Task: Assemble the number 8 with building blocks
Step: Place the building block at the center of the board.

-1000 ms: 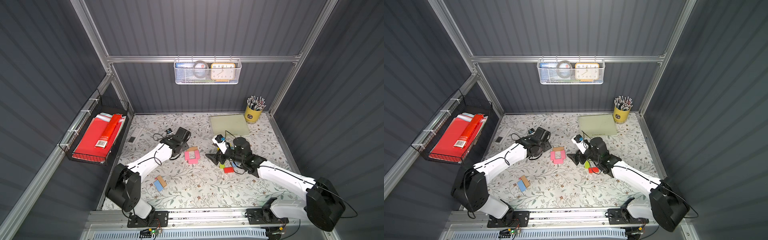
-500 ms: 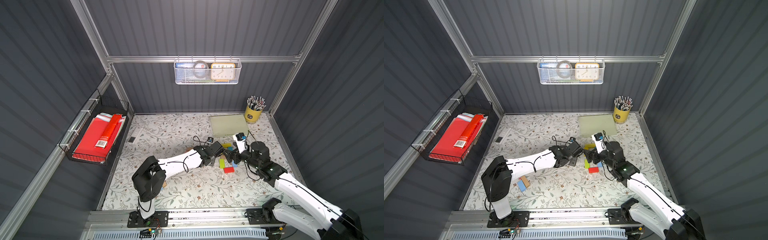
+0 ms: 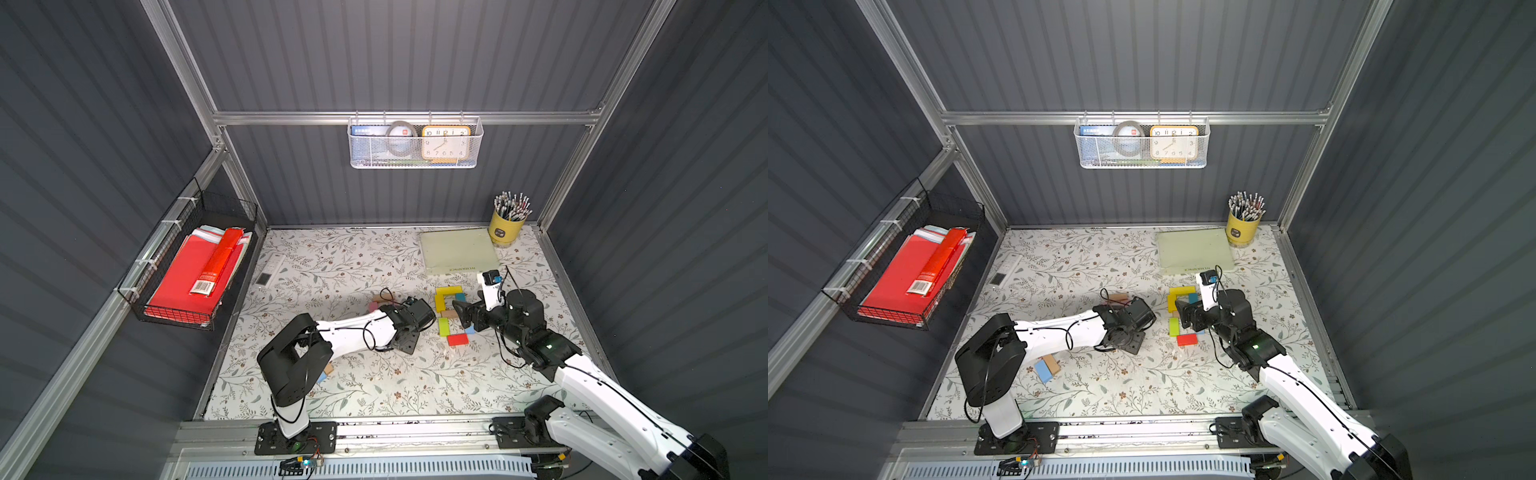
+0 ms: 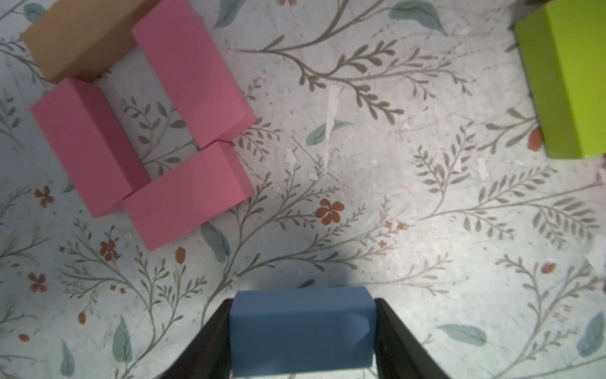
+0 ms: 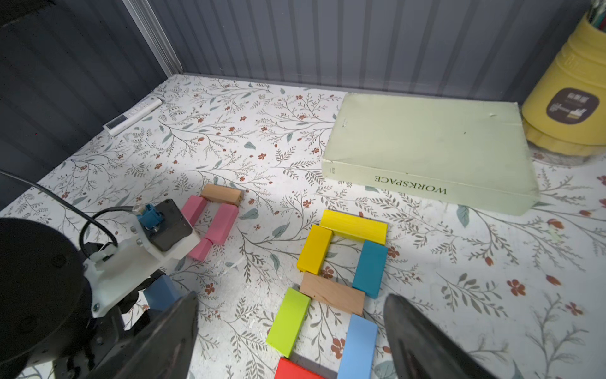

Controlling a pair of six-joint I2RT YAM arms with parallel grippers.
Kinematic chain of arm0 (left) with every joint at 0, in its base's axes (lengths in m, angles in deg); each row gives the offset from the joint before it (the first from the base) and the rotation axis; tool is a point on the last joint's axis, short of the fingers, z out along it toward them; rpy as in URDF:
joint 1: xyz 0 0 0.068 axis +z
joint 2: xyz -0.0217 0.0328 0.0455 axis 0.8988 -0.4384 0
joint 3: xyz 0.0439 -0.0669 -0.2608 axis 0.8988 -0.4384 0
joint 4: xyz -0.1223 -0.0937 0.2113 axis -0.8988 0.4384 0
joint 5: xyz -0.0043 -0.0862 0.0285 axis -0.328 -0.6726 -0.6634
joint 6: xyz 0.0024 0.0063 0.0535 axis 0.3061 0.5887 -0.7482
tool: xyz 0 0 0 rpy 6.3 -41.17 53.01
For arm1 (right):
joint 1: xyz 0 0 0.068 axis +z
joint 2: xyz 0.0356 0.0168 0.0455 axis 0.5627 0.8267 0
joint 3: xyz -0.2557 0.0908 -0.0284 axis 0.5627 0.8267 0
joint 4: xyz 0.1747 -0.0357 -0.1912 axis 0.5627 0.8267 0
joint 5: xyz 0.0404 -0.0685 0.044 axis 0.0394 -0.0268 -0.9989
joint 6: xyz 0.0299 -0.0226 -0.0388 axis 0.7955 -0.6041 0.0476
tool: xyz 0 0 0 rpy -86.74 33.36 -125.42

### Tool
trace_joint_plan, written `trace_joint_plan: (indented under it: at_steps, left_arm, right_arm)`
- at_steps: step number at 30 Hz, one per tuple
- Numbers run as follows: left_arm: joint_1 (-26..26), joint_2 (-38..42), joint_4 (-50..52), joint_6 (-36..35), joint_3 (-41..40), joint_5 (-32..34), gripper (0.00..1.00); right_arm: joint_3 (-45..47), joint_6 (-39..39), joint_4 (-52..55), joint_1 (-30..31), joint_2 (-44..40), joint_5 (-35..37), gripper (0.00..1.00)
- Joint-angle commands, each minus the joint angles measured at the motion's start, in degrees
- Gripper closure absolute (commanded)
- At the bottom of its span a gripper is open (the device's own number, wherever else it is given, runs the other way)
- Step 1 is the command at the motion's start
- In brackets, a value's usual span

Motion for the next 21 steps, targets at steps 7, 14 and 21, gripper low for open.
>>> trace_joint_plan:
  at_steps: [7,14,21]
  left_arm:
    - [0.71,3.84,-1.59,-2.56,-1.58,-2.35,0.16]
    - [10.07,10.7,-3.59,-2.1,-1.25,-4.4,0.01]
    - [20.47,19.83,-7.37,-3.29,1.94,1.6,0.01]
  right_arm:
    - [-1.94,-3.63,3.48,-0.17,1.28,-3.44,0.08]
    - [-5.67,-2.52,7.55,0.58,5.05,-12.94,0.11]
    - [-8.76,-0.72,7.51,16.36,14.74,0.29,0.09]
